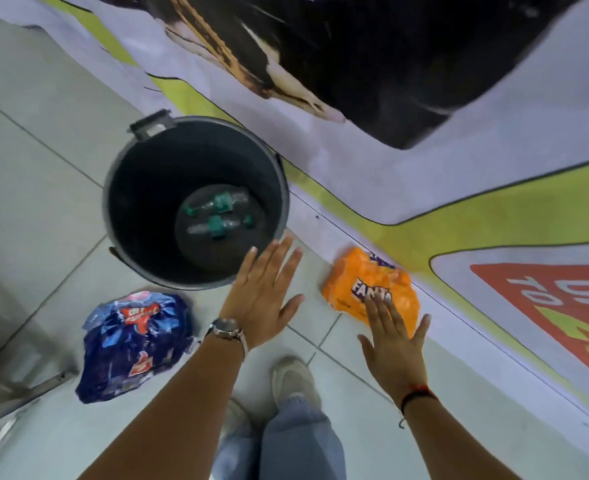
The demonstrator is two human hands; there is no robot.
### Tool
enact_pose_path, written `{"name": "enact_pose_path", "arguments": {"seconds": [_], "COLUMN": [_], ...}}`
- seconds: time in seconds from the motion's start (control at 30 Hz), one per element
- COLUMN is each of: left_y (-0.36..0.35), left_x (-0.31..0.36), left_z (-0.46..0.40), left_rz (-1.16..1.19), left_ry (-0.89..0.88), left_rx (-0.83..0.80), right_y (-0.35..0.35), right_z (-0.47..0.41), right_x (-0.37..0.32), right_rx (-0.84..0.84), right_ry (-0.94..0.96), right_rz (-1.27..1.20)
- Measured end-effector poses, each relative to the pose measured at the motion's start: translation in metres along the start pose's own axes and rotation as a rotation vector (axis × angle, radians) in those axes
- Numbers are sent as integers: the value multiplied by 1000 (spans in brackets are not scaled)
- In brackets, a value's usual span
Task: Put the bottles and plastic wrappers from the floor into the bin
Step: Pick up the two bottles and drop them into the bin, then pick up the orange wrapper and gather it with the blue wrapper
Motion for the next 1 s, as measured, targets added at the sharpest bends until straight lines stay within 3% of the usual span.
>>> {"name": "enact_pose_path", "arguments": {"seconds": [0.13,0.27,0.57,0.77,0.9,1.0], "left_y": [-59,-134,-264,-271,-235,-224], "left_x": [37,60,86,97,73,48], "left_z": [-6,-16,-64,-59,-30,16], "left_rz": [-3,-6,-107,-119,-250,-169], "left_ry": [-152,-244,-279,-276,-265,-242], "left_rx": [-77,-229,-467,-509,-317,-691], "right_y": [-54,-121,-209,-213,-182,-155], "right_z": [-2,-19,-84,-67,-28,-4], "right_x": [30,60,100,84,43,7], "right_rx": [-39,-200,-234,-145,-66,-41], "right_ry": [-9,-84,-125,47,101,168], "right_rz": [4,40,152,131,120,95]}}
Point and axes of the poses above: each hand's wrist, its own z-axis away from the middle knuckle, its own y-axis out of the back of the hand, x = y × z, the point moved 2 cm from there along -z, towards the middle knuckle, and after that the axes turned 2 degrees about x, right-handed, at the moved point
